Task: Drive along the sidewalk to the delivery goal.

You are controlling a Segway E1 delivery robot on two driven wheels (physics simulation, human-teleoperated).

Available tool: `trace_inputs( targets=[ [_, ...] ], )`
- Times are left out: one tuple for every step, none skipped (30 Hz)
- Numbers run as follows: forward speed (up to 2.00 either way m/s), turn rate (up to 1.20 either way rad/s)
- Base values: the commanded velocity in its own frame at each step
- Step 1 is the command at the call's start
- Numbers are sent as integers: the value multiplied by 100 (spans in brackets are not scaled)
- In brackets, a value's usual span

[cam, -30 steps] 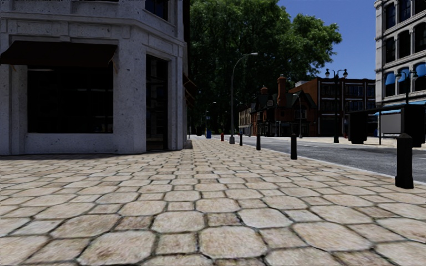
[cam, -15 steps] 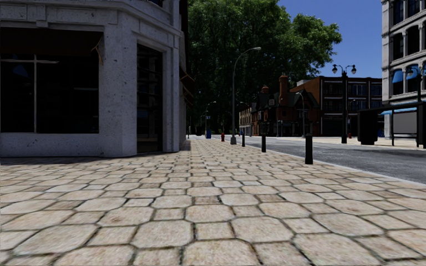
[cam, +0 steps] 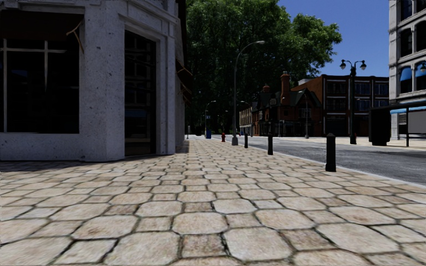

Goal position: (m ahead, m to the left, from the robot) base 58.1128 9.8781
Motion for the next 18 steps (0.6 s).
trace_inputs(
  targets=[
    [200,0],
    [200,0],
    [200,0],
    [200,0],
    [200,0],
    [200,0],
    [200,0],
    [200,0],
    [200,0],
    [200,0],
    [200,0],
    [200,0],
    [200,0],
    [200,0],
    [200,0],
    [200,0],
    [200,0],
    [200,0]
  ],
)
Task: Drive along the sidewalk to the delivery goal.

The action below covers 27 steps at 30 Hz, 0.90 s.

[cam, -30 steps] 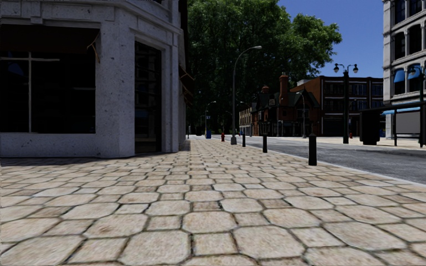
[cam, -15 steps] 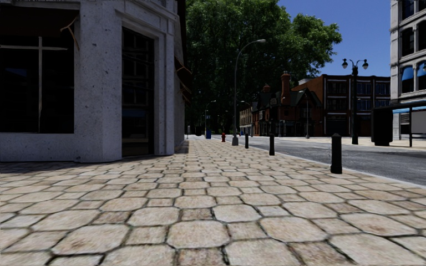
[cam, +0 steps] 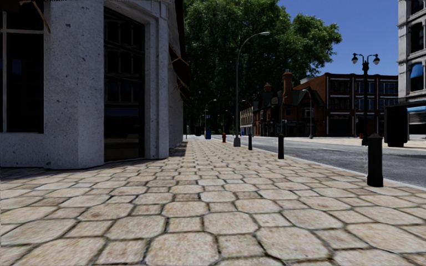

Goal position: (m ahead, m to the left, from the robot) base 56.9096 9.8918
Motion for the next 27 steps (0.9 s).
trace_inputs(
  targets=[
    [200,0],
    [200,0],
    [200,0],
    [200,0],
    [200,0],
    [200,0],
    [200,0],
    [200,0],
    [200,0],
    [200,0],
    [200,0],
    [200,0],
    [200,0],
    [200,0],
    [200,0],
    [200,0],
    [200,0],
    [200,0],
    [200,0],
    [200,0],
    [200,0],
    [200,0],
    [200,0],
    [200,0],
    [200,0],
    [200,0],
    [200,0]
  ],
)
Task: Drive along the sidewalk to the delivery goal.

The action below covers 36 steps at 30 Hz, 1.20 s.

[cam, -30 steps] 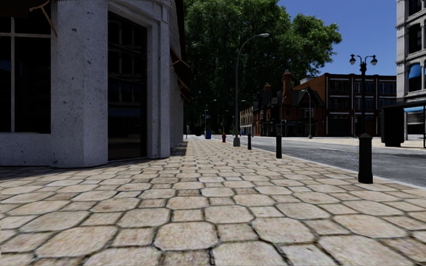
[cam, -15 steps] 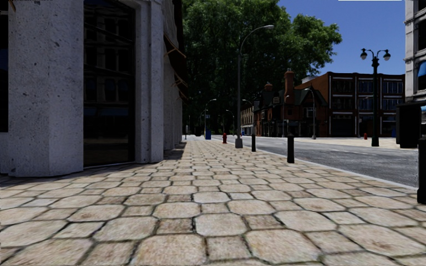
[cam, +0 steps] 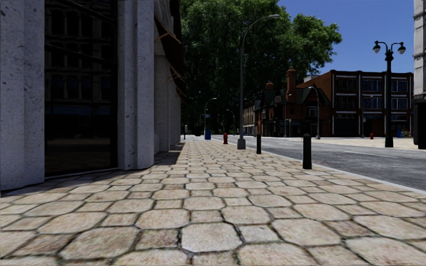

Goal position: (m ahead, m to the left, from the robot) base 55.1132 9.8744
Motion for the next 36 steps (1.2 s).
trace_inputs(
  targets=[
    [200,0],
    [200,0],
    [200,0],
    [200,5],
    [200,17],
    [200,26],
    [200,26],
    [200,34],
    [200,36],
    [200,37],
    [200,37],
    [200,37],
    [200,37],
    [200,37],
    [200,37],
    [200,37],
    [200,37],
    [200,37],
    [200,37],
    [200,37],
    [200,36],
    [200,0],
    [200,0],
    [200,0],
    [200,0],
    [200,0],
    [200,0],
    [200,0],
    [200,0],
    [200,0],
    [200,0],
    [200,0],
    [200,0],
    [200,0],
    [200,0],
    [200,0]
  ],
)
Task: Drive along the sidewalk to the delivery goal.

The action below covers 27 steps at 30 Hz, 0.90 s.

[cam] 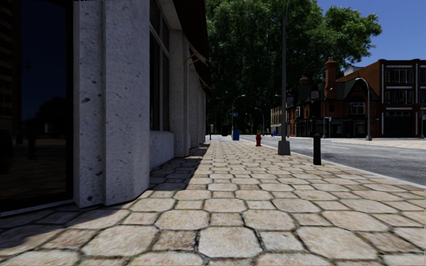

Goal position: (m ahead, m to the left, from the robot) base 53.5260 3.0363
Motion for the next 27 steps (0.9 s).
trace_inputs(
  targets=[
    [200,0],
    [200,-6],
    [200,-6],
    [200,-19],
    [200,-33],
    [200,-38],
    [200,-39],
    [200,-39],
    [200,0],
    [200,0],
    [200,0],
    [200,0],
    [200,0],
    [200,0],
    [200,0],
    [200,0],
    [200,0],
    [200,0],
    [200,0],
    [200,0],
    [200,0],
    [200,0],
    [200,0],
    [200,0],
    [200,0],
    [200,0],
    [200,0]
  ],
)
